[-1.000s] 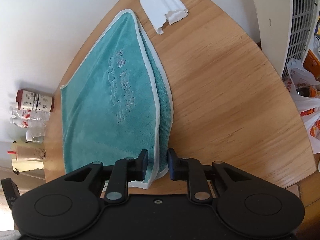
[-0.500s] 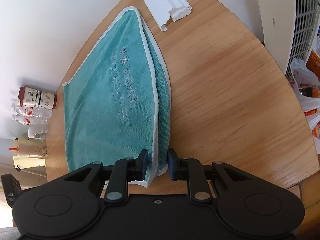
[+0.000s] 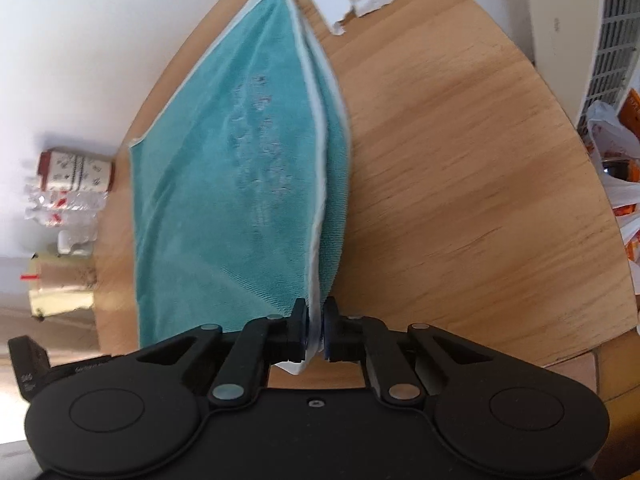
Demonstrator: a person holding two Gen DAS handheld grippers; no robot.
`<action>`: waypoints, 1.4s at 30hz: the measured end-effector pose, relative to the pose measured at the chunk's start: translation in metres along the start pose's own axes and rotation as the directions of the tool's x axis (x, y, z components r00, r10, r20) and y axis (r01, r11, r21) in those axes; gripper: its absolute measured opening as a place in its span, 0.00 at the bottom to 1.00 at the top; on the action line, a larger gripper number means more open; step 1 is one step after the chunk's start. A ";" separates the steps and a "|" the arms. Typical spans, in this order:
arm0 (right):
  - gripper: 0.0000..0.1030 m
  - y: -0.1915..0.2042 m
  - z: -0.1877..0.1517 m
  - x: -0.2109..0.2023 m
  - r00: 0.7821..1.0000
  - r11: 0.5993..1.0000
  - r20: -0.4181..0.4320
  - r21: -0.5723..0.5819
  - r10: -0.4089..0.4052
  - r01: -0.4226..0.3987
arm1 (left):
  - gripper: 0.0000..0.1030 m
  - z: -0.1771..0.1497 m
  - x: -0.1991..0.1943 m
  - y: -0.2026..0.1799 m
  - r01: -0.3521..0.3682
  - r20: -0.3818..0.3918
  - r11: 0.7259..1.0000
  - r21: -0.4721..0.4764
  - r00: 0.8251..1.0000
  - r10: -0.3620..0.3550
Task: Fold towel
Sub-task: 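Grasp the towel's folded edge with the right tool while the left tool grasps its corner, then lift the held towel edge with both tools and fold it over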
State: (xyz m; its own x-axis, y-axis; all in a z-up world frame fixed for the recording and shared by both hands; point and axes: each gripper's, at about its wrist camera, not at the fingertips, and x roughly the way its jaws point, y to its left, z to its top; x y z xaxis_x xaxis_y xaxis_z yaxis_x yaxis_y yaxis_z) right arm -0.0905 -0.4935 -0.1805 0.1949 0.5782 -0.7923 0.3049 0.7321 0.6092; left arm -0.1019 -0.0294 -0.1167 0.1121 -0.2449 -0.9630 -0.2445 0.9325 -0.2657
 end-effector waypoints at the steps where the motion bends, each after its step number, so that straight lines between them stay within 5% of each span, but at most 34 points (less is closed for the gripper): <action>1: 0.07 0.003 0.003 -0.003 1.000 1.000 -0.010 -0.012 0.006 -0.006 | 0.08 0.000 -0.005 -0.003 -0.003 0.008 1.000 0.005 1.000 0.003; 13: 0.07 0.032 0.031 -0.028 0.994 0.995 -0.108 -0.089 0.029 -0.039 | 0.08 0.003 -0.033 -0.027 -0.012 0.016 1.000 0.003 1.000 0.012; 23: 0.07 0.069 0.089 -0.014 0.996 0.996 -0.028 -0.009 0.083 -0.083 | 0.08 0.090 -0.048 -0.024 0.050 0.079 0.998 0.022 0.996 -0.052; 31: 0.07 0.052 0.150 0.008 0.995 0.988 0.065 0.133 0.075 -0.083 | 0.07 0.154 -0.016 -0.023 0.065 0.086 0.997 -0.040 0.994 -0.061; 42: 0.07 0.058 0.198 0.036 0.993 0.987 0.100 0.141 0.059 -0.073 | 0.06 0.214 0.018 -0.031 0.054 0.111 0.996 -0.065 0.993 -0.046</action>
State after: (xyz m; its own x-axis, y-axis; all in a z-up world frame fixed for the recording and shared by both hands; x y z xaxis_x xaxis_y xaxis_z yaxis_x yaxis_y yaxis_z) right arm 0.1186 -0.5020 -0.1800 0.3047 0.5812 -0.7545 0.4180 0.6302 0.6543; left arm 0.1136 -0.0063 -0.1156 0.2298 -0.2568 -0.9387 -0.3001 0.8989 -0.3194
